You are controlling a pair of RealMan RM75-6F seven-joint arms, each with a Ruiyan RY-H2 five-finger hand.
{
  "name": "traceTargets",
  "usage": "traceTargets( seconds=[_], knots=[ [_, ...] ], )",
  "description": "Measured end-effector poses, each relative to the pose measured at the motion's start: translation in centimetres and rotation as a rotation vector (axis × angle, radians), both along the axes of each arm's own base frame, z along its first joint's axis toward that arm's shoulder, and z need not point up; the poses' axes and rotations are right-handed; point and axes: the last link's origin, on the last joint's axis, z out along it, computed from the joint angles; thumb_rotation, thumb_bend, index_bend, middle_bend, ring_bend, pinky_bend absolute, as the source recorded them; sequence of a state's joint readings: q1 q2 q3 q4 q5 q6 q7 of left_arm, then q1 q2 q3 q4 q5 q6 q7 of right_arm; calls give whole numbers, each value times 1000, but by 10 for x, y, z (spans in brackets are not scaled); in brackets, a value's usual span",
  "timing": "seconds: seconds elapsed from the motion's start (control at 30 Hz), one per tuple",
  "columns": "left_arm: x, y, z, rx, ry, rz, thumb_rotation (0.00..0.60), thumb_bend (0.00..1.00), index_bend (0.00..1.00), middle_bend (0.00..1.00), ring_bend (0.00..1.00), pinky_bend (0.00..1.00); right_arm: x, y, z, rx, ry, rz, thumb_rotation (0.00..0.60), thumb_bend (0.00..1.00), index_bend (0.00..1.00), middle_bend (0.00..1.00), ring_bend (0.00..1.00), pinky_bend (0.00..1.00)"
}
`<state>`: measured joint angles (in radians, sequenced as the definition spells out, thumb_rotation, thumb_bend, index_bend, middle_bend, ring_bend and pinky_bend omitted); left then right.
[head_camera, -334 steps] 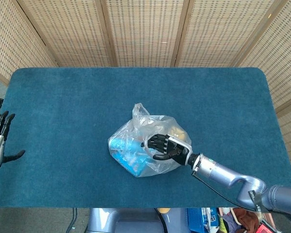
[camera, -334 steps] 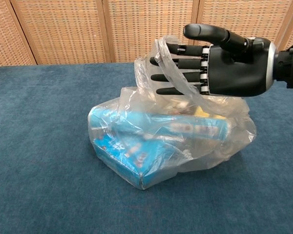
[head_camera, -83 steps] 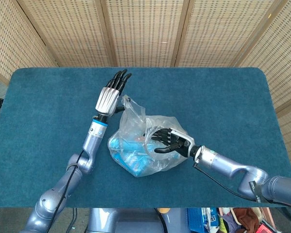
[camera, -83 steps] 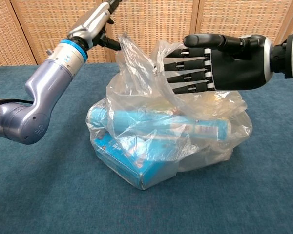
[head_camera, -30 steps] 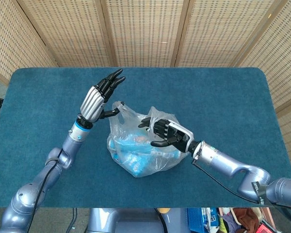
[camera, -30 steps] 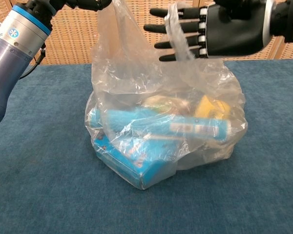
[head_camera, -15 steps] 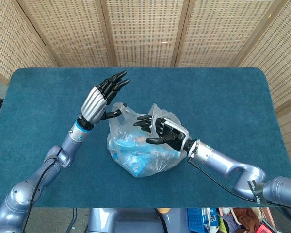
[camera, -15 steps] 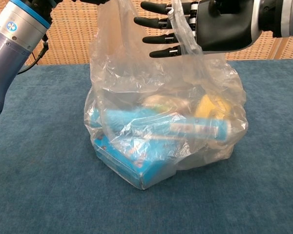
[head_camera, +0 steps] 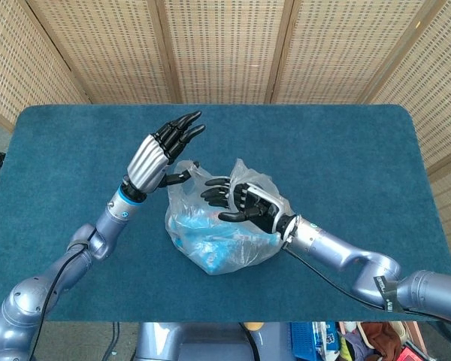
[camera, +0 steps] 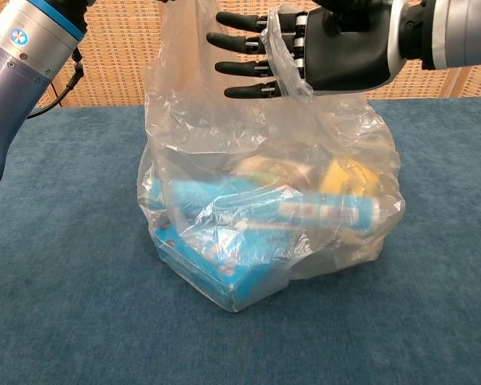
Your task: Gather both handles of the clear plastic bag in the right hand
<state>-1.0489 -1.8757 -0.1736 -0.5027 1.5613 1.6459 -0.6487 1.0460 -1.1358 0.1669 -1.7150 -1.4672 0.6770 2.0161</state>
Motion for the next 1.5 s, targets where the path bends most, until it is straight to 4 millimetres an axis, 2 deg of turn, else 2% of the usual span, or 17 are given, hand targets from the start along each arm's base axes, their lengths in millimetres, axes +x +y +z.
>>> traceTargets(
  seconds=[0.17,0.47,1.1,1.27,1.5],
  knots=[
    [0,1,4,9,6,2,600,446,0,0,112,251,2,2,-3,8,8,8,600,89,274,388,243,116],
    [-6,-2,10,24,35,-11,600,443,0,0,114,251,7,0,-3,-7,4,6,600,91,280,389,234,116],
    [-18,-19,10,22,95,-80,600,434,0,0,120,250,-5,-10,10,-65,-2,-47,600,93,283,388,234,116],
    [-16,-20,11,28,102,-85,600,431,0,0,120,250,-7,-10,10,-67,-6,-52,600,96,286,388,234,116],
    [-4,-19,6,-3,68,-71,600,433,0,0,120,250,-2,-5,0,-43,-15,-44,600,97,290,389,234,116]
  ],
)
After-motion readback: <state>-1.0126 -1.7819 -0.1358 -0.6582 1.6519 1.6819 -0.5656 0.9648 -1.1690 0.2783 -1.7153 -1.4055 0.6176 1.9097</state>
